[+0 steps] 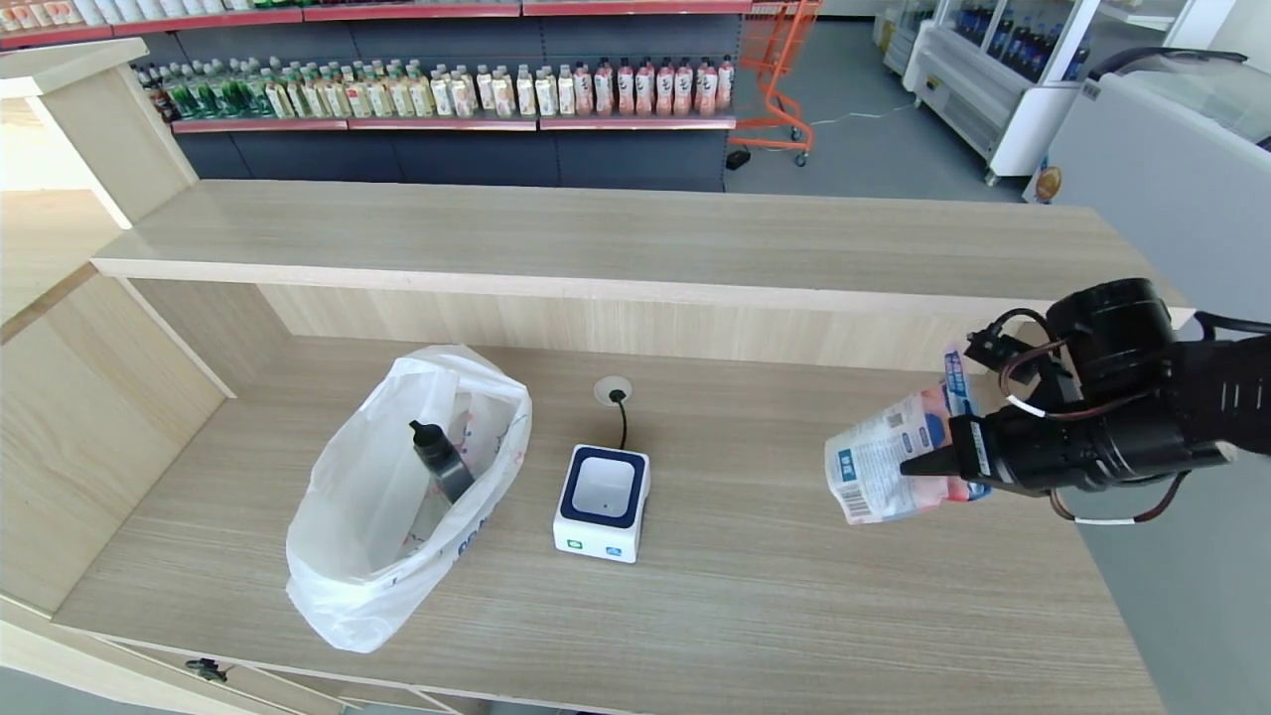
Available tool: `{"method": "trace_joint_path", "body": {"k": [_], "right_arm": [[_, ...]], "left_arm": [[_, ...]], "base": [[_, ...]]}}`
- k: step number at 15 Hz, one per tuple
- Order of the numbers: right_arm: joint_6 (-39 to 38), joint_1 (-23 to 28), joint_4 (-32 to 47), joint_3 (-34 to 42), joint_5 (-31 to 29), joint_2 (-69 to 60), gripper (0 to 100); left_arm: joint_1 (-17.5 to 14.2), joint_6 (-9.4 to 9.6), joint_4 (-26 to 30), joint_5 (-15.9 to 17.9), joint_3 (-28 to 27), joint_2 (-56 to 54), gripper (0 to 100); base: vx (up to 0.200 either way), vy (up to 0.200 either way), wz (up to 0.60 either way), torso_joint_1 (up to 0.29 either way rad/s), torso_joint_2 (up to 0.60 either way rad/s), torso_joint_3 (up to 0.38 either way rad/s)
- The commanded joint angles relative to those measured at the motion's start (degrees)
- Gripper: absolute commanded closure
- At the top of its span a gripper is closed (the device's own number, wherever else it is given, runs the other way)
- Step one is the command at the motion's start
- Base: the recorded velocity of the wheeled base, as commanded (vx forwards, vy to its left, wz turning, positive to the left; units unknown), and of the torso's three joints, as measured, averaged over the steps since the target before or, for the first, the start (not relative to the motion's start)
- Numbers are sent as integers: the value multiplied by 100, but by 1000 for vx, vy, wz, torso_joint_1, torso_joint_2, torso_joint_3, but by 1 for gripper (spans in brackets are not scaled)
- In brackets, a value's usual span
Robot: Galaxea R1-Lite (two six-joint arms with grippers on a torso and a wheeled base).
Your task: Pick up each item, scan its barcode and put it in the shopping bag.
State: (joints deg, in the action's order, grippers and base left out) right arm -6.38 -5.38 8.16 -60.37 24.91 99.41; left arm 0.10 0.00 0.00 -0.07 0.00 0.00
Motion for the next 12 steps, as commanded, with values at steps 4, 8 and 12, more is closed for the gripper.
{"method": "trace_joint_path", "body": {"k": [4, 8, 12], "right_arm": [[646, 10, 353, 201, 2458, -1056, 100], [558, -772, 881, 526, 2906, -1522, 100], [523, -1124, 881, 649, 2906, -1583, 100]], "left_arm": [[-1, 9, 0, -1, 0, 9, 0], [-1, 0, 0, -1, 0, 9, 0], [-1, 0, 0, -1, 0, 9, 0]], "base": [[0, 0, 0, 0, 0, 0], [0, 0, 0, 0, 0, 0], [0, 0, 0, 0, 0, 0]]}}
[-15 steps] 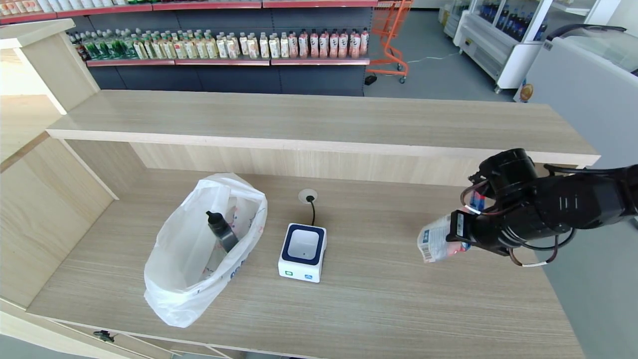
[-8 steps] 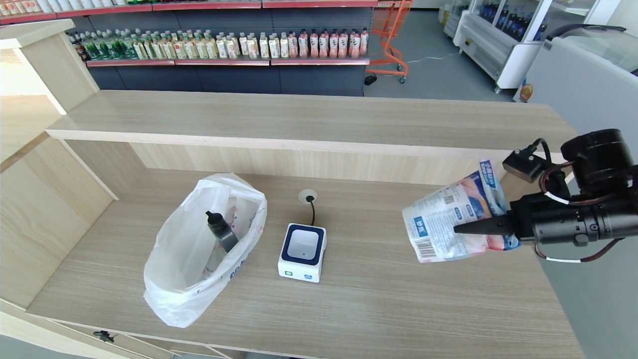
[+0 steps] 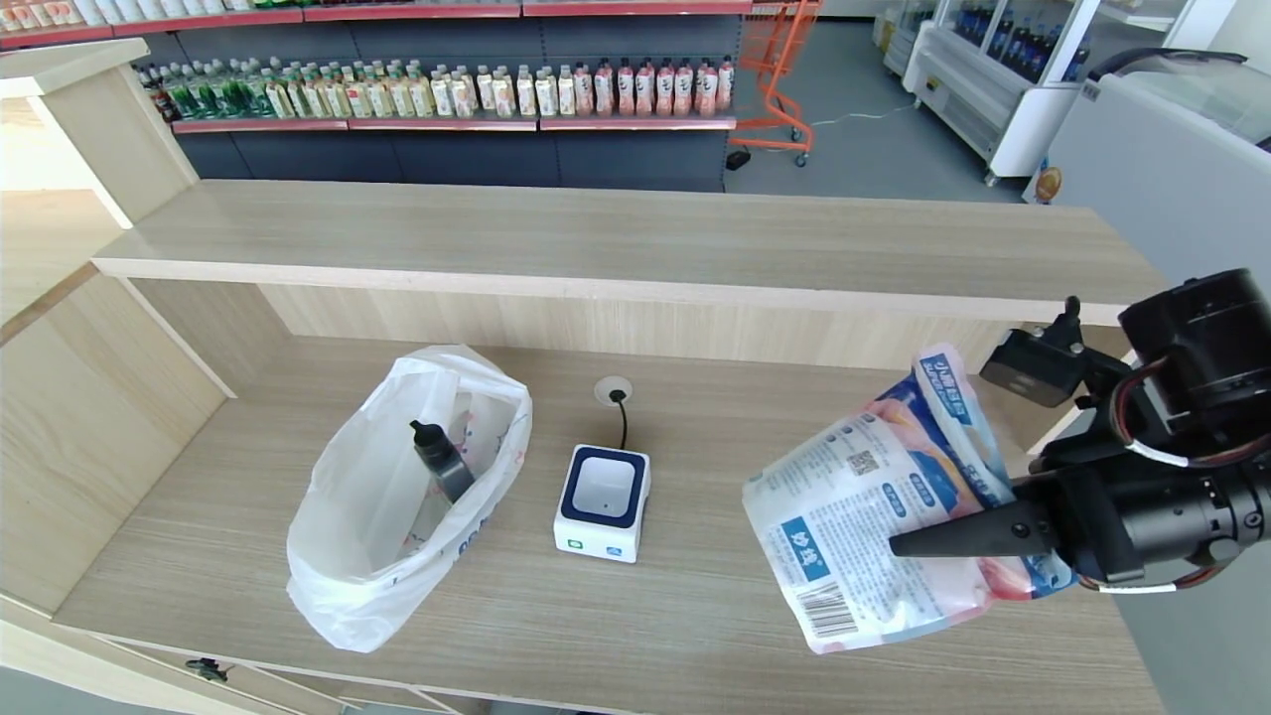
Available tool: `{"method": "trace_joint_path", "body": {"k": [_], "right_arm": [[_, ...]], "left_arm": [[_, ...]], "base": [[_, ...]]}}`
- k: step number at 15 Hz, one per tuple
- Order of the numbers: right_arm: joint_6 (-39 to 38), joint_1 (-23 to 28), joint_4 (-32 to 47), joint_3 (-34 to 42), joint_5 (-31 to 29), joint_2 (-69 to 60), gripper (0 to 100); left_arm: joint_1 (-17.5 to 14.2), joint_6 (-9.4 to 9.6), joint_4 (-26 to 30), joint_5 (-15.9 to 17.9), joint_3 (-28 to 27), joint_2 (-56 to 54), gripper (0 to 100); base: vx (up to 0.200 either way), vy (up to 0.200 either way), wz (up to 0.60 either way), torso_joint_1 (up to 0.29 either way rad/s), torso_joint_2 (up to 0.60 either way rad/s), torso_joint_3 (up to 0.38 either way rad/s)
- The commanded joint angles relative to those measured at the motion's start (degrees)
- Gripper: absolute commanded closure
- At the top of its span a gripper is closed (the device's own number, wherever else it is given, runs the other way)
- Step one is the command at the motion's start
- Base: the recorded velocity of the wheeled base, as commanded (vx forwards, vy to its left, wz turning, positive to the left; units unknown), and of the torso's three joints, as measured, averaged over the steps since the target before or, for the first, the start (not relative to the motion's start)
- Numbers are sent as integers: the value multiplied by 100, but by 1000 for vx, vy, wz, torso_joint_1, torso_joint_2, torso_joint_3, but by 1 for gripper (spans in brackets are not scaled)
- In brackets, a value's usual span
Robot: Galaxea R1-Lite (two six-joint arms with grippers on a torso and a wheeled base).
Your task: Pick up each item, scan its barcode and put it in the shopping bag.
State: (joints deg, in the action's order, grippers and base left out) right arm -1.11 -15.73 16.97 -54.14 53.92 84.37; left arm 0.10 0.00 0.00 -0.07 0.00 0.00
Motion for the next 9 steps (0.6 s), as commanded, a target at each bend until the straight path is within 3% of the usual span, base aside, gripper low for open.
{"method": "trace_joint_path", "body": {"k": [1, 9], "right_arm": [[-3, -124, -1, 17, 5, -87, 100], [32, -176, -9, 53, -4, -167, 100]], "left_arm": [[-1, 0, 0, -1, 0, 9, 0], [-1, 0, 0, -1, 0, 9, 0]], "base": [[0, 0, 0, 0, 0, 0], [0, 0, 0, 0, 0, 0]]}}
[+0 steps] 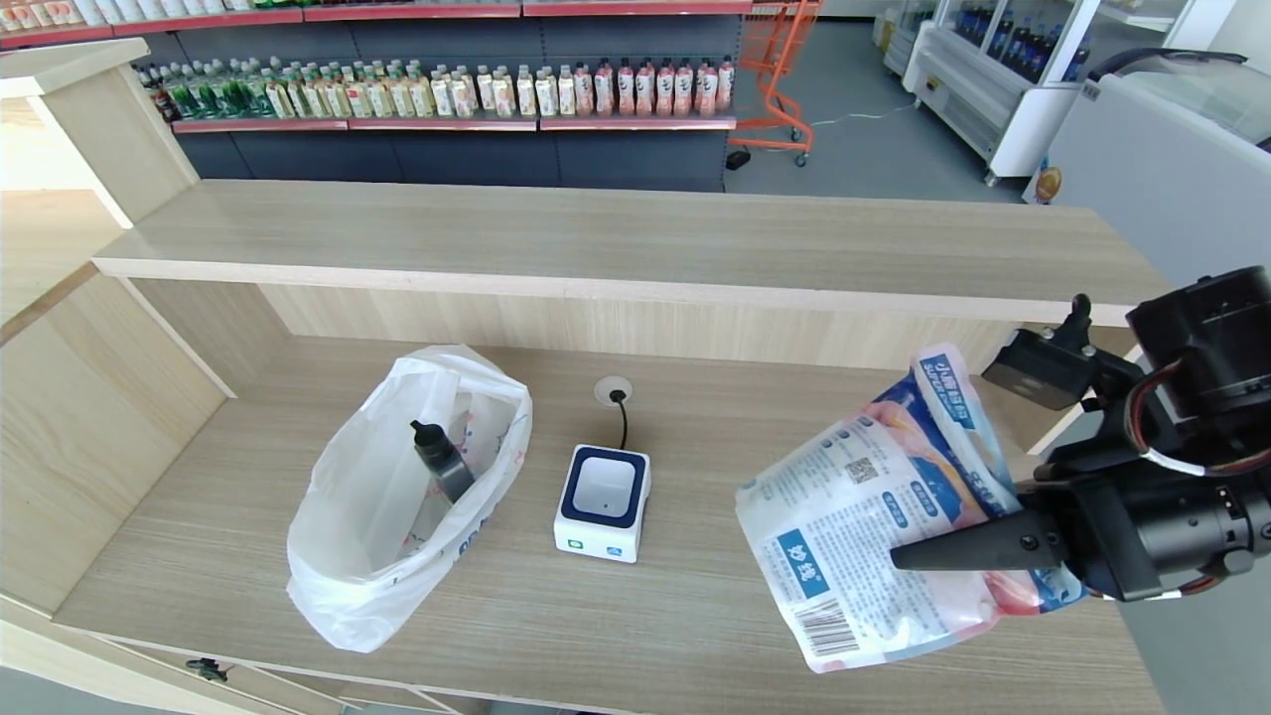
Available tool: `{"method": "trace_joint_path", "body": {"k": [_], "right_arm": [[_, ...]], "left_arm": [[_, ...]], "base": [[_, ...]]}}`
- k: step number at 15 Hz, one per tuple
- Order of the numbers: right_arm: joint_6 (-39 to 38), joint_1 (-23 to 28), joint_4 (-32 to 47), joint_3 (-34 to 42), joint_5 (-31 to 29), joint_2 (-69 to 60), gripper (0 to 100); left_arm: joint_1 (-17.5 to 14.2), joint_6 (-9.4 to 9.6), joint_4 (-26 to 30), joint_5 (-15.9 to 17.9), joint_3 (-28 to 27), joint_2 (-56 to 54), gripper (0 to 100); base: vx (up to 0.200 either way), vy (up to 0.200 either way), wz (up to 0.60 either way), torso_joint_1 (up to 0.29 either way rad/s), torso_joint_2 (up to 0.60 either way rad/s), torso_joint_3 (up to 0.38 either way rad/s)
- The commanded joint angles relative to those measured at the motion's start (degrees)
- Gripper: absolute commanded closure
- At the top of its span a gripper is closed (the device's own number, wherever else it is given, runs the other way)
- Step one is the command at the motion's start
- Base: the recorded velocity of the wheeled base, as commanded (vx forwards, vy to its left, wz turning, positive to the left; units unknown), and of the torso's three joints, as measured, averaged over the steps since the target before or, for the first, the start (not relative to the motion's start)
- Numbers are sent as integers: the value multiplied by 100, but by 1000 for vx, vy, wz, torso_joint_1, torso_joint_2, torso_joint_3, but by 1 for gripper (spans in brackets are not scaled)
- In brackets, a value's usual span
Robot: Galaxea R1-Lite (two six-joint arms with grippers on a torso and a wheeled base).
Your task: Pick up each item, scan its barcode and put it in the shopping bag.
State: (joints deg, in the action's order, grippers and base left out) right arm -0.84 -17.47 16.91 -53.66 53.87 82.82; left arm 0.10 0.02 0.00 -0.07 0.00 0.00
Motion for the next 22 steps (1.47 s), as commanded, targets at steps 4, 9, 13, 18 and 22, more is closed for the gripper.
{"method": "trace_joint_path", "body": {"k": [4, 9, 13, 18, 22], "right_arm": [[23, -11, -3, 14, -26, 6, 100], [67, -28, -30, -39, -87, 23, 100], [67, -152, -188, 58, -105, 23, 100], [1279, -108, -1269, 102, -1414, -73, 100], [2914, 191, -1374, 295, -2197, -750, 100]], "left_arm": [[-1, -2, 0, -1, 0, 9, 0], [-1, 6, 0, -1, 0, 9, 0], [-1, -2, 0, -1, 0, 9, 0], [-1, -2, 0, -1, 0, 9, 0], [-1, 6, 0, -1, 0, 9, 0]], "base": [[0, 0, 0, 0, 0, 0], [0, 0, 0, 0, 0, 0], [0, 0, 0, 0, 0, 0], [0, 0, 0, 0, 0, 0], [0, 0, 0, 0, 0, 0]]}}
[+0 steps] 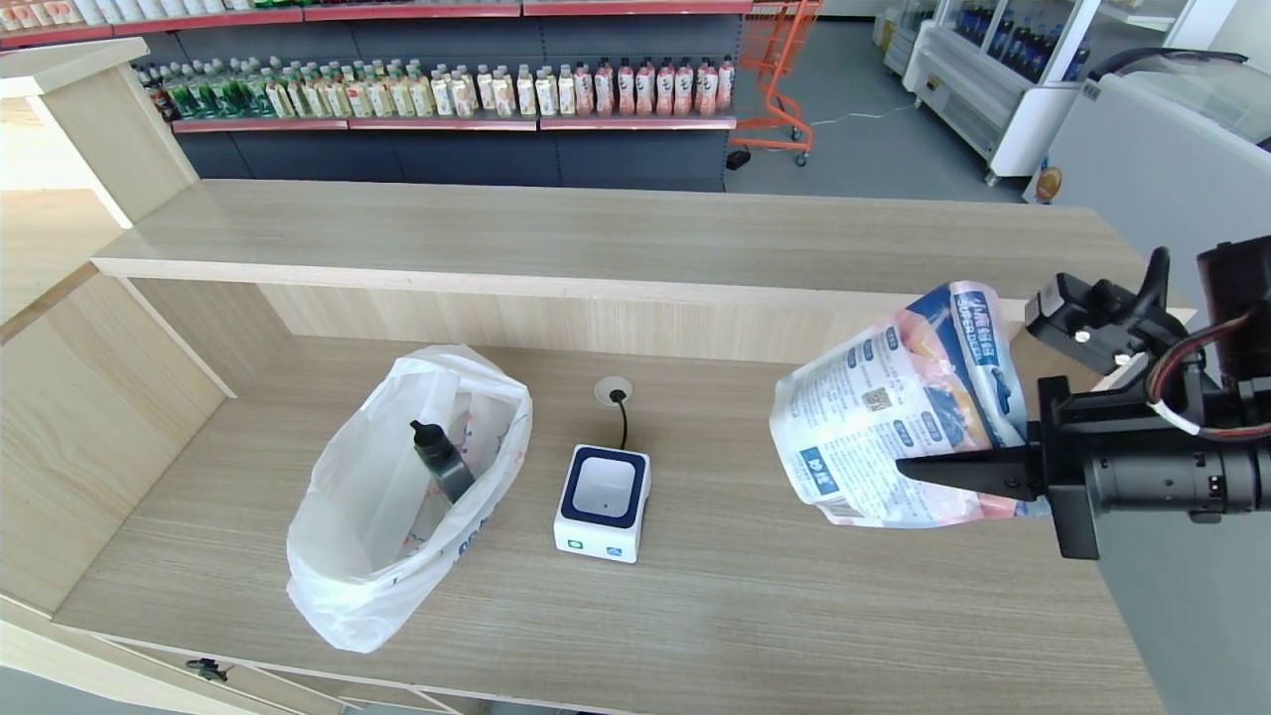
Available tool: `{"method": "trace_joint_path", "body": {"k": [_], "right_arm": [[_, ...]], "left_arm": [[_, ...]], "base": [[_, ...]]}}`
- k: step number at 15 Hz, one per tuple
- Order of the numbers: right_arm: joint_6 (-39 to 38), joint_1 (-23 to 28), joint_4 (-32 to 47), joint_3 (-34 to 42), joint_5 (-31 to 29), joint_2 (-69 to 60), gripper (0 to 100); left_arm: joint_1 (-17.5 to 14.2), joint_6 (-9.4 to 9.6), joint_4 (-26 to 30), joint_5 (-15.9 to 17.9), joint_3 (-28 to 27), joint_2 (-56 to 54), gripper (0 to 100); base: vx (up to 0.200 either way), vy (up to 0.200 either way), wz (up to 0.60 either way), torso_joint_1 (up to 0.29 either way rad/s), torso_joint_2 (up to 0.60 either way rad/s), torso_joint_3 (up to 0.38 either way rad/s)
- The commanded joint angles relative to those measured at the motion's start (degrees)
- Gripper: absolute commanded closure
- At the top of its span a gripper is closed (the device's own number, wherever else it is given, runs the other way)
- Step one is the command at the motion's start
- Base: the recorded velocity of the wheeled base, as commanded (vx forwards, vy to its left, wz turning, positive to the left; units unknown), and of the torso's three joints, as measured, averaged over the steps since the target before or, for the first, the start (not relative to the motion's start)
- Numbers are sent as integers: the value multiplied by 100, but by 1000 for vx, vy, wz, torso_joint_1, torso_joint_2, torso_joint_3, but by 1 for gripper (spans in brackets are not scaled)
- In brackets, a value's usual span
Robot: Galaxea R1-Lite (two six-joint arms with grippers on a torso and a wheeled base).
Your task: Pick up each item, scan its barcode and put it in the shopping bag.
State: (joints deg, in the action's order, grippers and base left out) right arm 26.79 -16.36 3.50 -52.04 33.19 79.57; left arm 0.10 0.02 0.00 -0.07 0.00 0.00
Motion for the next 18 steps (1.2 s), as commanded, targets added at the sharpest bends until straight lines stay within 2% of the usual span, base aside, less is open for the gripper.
{"method": "trace_joint_path", "body": {"k": [1, 2, 4, 6, 9, 10, 11, 15, 18], "right_arm": [[265, 80, -25, 186, -182, -486, 100], [616, 89, -69, 458, -516, -627, 100], [713, 89, -121, 678, -630, -750, 100], [801, 115, -499, 933, -648, -750, 100], [722, 203, -657, 1056, -639, -785, 100], [590, 203, -657, 1056, -621, -776, 100], [344, 195, -666, 1047, -595, -767, 100], [-1203, 151, -666, 933, -533, -697, 100], [-1467, 195, -666, 783, -428, -451, 100]], "left_arm": [[-1, -2, 0, -1, 0, 9, 0], [-1, -2, 0, -1, 0, 9, 0], [-1, -2, 0, -1, 0, 9, 0], [-1, 6, 0, -1, 0, 9, 0], [-1, 15, 0, 7, 0, 9, 0], [-1, 68, 0, 7, 0, 0, 0], [-1, 42, 0, 7, 0, 0, 0], [-1, 33, 0, 7, 0, 9, 0], [-1, 50, 0, 7, 0, 0, 0]], "base": [[0, 0, 0, 0, 0, 0], [0, 0, 0, 0, 0, 0], [0, 0, 0, 0, 0, 0], [0, 0, 0, 0, 0, 0], [0, 0, 0, 0, 0, 0], [0, 0, 0, 0, 0, 0], [0, 200, 0, -2, -2, 2], [0, 200, 0, 1, 1, 1], [0, 200, 0, 6, 2, 2]]}}
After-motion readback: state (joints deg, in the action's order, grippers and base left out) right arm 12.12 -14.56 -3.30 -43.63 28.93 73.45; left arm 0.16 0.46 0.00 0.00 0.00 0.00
